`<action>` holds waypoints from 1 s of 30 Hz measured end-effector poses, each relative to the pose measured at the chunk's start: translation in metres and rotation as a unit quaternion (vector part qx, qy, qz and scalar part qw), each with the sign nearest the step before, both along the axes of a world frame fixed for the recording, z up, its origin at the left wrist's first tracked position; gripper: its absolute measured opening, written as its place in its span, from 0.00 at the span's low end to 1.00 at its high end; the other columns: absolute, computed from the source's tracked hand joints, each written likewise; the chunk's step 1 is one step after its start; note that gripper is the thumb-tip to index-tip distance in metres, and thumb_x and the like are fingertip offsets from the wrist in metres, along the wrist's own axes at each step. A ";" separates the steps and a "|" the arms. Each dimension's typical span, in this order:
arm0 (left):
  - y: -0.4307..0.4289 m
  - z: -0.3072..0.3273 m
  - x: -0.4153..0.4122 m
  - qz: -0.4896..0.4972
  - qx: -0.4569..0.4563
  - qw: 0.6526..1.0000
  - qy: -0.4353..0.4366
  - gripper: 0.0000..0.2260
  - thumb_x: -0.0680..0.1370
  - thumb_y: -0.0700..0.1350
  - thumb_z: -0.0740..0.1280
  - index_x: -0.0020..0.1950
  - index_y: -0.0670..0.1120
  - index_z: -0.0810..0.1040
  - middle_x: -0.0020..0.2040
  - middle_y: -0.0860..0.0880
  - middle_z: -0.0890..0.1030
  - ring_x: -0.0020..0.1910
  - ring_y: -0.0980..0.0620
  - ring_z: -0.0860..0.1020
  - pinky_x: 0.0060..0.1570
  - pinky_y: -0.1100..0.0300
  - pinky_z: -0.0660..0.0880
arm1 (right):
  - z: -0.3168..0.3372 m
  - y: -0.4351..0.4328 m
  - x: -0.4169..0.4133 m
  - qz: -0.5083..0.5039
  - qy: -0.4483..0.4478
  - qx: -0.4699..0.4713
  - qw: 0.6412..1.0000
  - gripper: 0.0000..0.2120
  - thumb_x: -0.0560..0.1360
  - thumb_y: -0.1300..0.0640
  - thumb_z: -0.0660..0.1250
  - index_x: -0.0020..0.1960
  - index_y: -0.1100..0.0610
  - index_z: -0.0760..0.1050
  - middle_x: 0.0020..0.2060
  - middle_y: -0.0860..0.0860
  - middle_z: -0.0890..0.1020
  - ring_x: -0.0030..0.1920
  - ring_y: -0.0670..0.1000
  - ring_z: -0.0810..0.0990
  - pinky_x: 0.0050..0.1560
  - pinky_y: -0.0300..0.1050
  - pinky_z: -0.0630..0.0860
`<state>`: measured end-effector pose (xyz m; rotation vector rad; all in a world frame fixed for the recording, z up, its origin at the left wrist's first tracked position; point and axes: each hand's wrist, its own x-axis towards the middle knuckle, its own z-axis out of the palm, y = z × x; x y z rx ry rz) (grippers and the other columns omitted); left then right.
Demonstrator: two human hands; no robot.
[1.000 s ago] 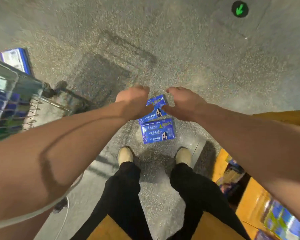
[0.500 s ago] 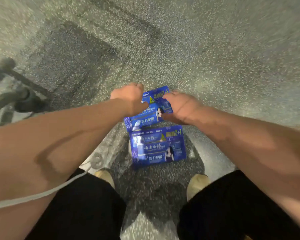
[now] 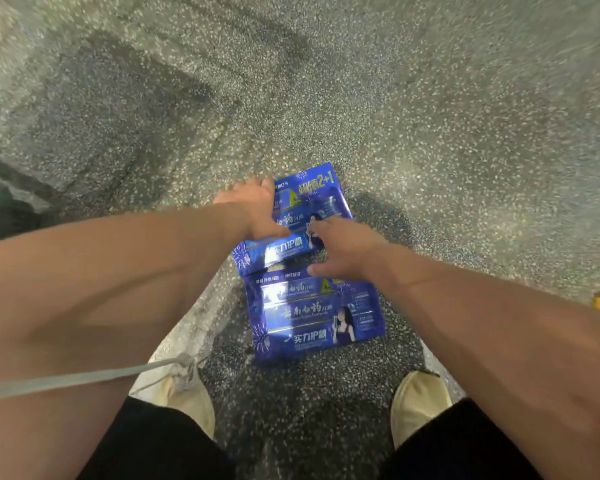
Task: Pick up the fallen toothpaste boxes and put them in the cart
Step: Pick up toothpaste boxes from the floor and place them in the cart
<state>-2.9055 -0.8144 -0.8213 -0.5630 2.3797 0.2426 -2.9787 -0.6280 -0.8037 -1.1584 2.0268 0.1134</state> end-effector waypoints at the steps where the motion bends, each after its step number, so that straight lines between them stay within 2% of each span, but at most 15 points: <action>1: 0.000 -0.004 0.000 -0.003 0.001 1.000 -0.002 0.49 0.69 0.71 0.72 0.79 0.45 0.58 0.72 0.42 0.69 0.69 0.38 0.71 0.64 0.40 0.72 | -0.002 -0.001 0.001 0.011 -0.005 0.007 1.000 0.36 0.72 0.38 0.73 0.73 0.52 0.66 0.64 0.52 0.74 0.64 0.57 0.75 0.60 0.55 0.76; 4: -0.003 -0.008 -0.003 -0.007 -0.002 1.000 0.000 0.51 0.68 0.72 0.73 0.79 0.46 0.57 0.73 0.42 0.70 0.71 0.39 0.71 0.66 0.39 0.71 | -0.008 -0.004 0.005 0.059 -0.006 0.040 0.997 0.39 0.69 0.36 0.75 0.73 0.51 0.65 0.67 0.52 0.73 0.64 0.57 0.75 0.60 0.55 0.75; 7: -0.006 -0.008 -0.008 0.007 -0.011 1.000 -0.009 0.53 0.67 0.71 0.75 0.81 0.47 0.55 0.76 0.43 0.67 0.74 0.39 0.68 0.68 0.39 0.68 | -0.014 -0.002 0.013 0.118 0.037 0.052 0.991 0.41 0.66 0.33 0.76 0.71 0.52 0.67 0.65 0.52 0.72 0.63 0.57 0.75 0.59 0.55 0.73; 10: -0.006 -0.011 -0.005 0.024 -0.012 0.999 -0.031 0.52 0.67 0.69 0.75 0.80 0.46 0.55 0.76 0.42 0.68 0.74 0.39 0.68 0.67 0.39 0.69 | -0.018 0.006 0.022 0.151 0.063 0.025 0.986 0.38 0.67 0.35 0.76 0.69 0.53 0.69 0.64 0.53 0.72 0.62 0.57 0.75 0.59 0.54 0.72; 15: -0.004 -0.020 -0.003 0.038 -0.014 0.998 -0.040 0.48 0.69 0.67 0.76 0.77 0.44 0.59 0.72 0.41 0.70 0.71 0.40 0.70 0.65 0.40 0.71 | -0.028 0.017 0.028 0.150 0.077 0.018 0.986 0.36 0.63 0.39 0.80 0.65 0.52 0.71 0.58 0.51 0.74 0.59 0.56 0.78 0.57 0.54 0.73; 20: -0.003 -0.018 -0.008 0.036 -0.017 0.998 -0.042 0.50 0.69 0.67 0.76 0.79 0.43 0.58 0.73 0.41 0.67 0.73 0.39 0.68 0.67 0.41 0.69 | -0.035 0.017 0.032 0.146 0.097 0.048 0.983 0.32 0.70 0.47 0.79 0.68 0.55 0.69 0.60 0.53 0.74 0.61 0.56 0.75 0.62 0.54 0.70; 23: -0.004 -0.019 -0.006 0.039 -0.020 0.999 -0.031 0.48 0.67 0.68 0.76 0.77 0.44 0.61 0.71 0.42 0.68 0.71 0.40 0.68 0.67 0.41 0.70 | -0.037 0.016 0.034 0.147 0.110 0.056 0.981 0.30 0.71 0.48 0.77 0.67 0.55 0.70 0.60 0.53 0.76 0.62 0.57 0.75 0.64 0.55 0.68; 27: -0.004 -0.016 -0.009 0.022 -0.034 0.999 0.003 0.51 0.62 0.70 0.79 0.73 0.43 0.62 0.67 0.43 0.68 0.69 0.40 0.69 0.71 0.40 0.67 | -0.036 0.013 0.034 0.137 0.097 0.066 0.984 0.32 0.70 0.49 0.77 0.68 0.56 0.67 0.61 0.54 0.77 0.62 0.59 0.75 0.64 0.57 0.66; 30: -0.004 -0.011 -0.009 0.013 -0.024 1.000 0.011 0.53 0.59 0.70 0.80 0.71 0.43 0.61 0.65 0.43 0.67 0.65 0.39 0.74 0.71 0.39 0.67 | -0.033 0.012 0.035 0.131 0.086 0.074 0.985 0.35 0.68 0.48 0.78 0.66 0.55 0.63 0.58 0.54 0.79 0.60 0.59 0.77 0.62 0.56 0.67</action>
